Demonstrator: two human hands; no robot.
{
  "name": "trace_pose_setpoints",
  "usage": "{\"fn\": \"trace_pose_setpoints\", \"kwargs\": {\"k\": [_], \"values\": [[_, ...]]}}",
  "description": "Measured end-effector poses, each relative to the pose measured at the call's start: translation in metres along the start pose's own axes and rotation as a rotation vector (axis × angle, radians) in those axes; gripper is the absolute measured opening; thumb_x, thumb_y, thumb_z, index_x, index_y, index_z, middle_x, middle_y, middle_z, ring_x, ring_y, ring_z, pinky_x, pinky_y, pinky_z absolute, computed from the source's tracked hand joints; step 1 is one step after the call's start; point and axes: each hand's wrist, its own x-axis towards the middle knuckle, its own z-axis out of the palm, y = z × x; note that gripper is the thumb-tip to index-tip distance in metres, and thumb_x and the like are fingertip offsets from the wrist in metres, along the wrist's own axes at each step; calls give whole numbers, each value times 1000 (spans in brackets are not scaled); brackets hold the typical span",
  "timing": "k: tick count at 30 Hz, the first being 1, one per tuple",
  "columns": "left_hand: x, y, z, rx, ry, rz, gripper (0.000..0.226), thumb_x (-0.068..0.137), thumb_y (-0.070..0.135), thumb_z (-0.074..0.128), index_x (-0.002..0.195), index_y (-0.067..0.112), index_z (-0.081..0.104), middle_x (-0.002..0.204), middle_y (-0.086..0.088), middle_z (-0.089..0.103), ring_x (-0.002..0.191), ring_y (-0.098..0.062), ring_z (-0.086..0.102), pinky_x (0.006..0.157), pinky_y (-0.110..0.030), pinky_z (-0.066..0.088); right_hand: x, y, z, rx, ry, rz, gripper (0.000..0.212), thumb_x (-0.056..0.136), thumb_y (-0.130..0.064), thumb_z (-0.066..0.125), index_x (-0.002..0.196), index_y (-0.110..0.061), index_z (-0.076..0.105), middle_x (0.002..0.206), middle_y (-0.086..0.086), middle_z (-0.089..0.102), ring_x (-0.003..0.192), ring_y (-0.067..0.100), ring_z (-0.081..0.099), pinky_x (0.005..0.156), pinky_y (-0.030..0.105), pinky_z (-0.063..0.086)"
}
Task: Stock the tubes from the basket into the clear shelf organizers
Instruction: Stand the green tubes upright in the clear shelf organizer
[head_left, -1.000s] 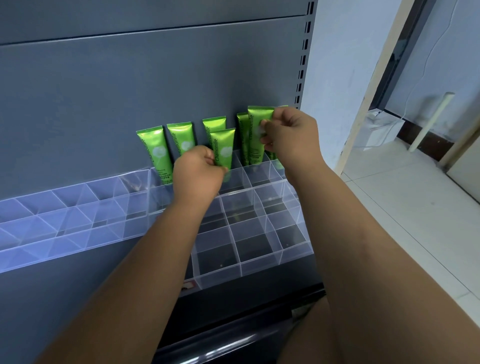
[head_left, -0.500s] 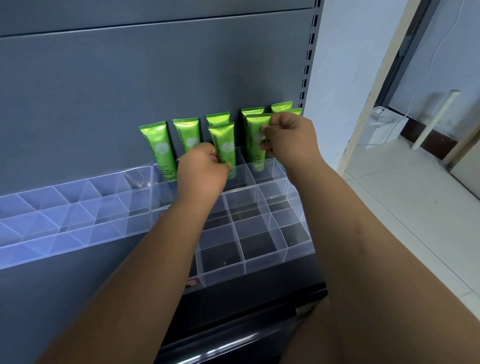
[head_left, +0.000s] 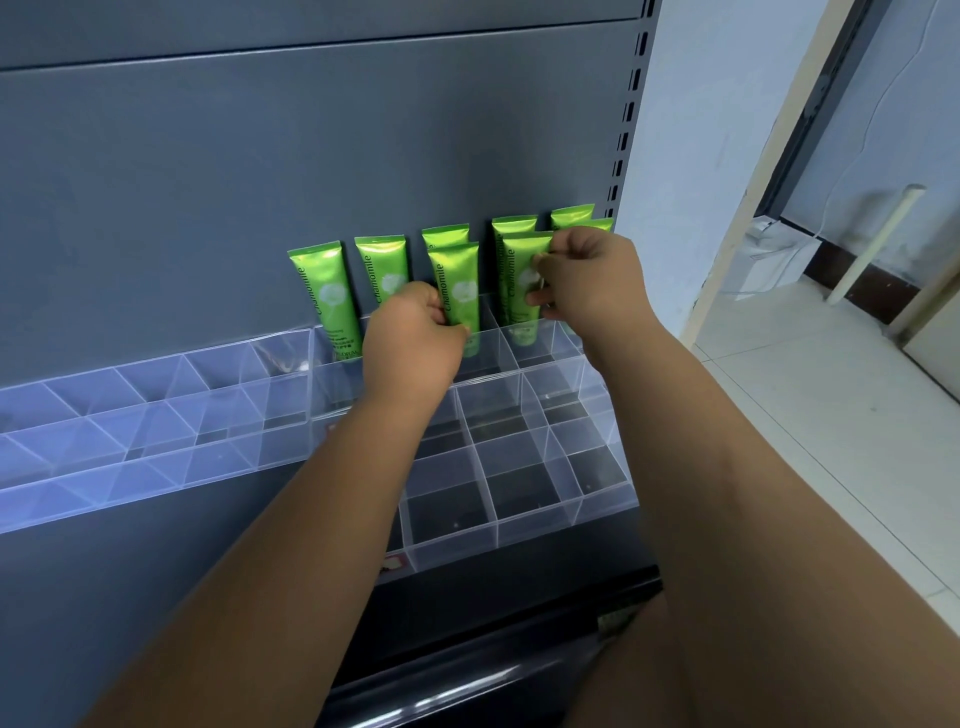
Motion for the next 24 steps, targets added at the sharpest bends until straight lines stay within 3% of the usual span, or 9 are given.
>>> {"fn": "trace_pose_setpoints", "kwargs": {"k": [1,3,6,9,12,16,19,24], "values": [[0,0,0,-3,-1,-2,20,81,9,76,91,16,61,91,-5,71,86,-24,67,78,-42,58,-1,-1,0,-10,2,-11,12,88,-1,55,82,-10,60,80,14,69,59,26,70,61,37,58],[0,0,0,-6,-3,-4,21,81,8,76,90,18,59,91,-3,70,87,-23,67,79,-41,57,-2,-3,0,-32,14,-36,29,88,0,48,100,-16,69,83,14,74,59,27,72,66,44,62],[-1,0,0,-4,-4,-3,21,81,8,75,89,18,59,91,-4,70,86,-23,67,79,-40,57,-5,-8,0,-68,31,-77,42,85,2,42,101,-25,70,87,12,72,55,27,71,66,50,62],[0,0,1,0,-3,-2,20,82,9,75,89,17,59,91,-4,70,86,-23,67,78,-40,56,-8,-12,0,-142,64,-125,42,83,4,48,100,-27,71,84,0,68,58,23,72,64,46,62],[0,0,1,5,-5,2,23,82,10,76,88,20,57,91,-4,70,87,-23,67,77,-39,56,-10,-16,0,-247,106,-218,41,81,-1,52,106,-22,76,93,-6,73,73,22,74,74,43,60],[0,-1,1,1,-4,7,22,82,9,75,89,21,57,91,-4,70,87,-23,67,78,-39,57,-10,-20,3,-324,109,-300,37,86,-4,53,108,-23,77,105,-4,75,82,25,73,79,42,58],[1,-2,2,-8,-12,4,22,83,10,75,91,22,58,88,3,68,88,-20,67,77,-34,55,-11,-21,5,-345,95,-325,35,88,-6,54,109,-23,77,106,-2,75,83,26,73,76,44,59],[1,-3,2,-8,-10,10,22,82,10,75,92,21,59,88,3,68,87,-20,66,80,-37,57,-13,-23,6,-396,76,-358,35,88,-7,56,111,-22,77,108,-1,75,87,24,73,81,39,58]]}}
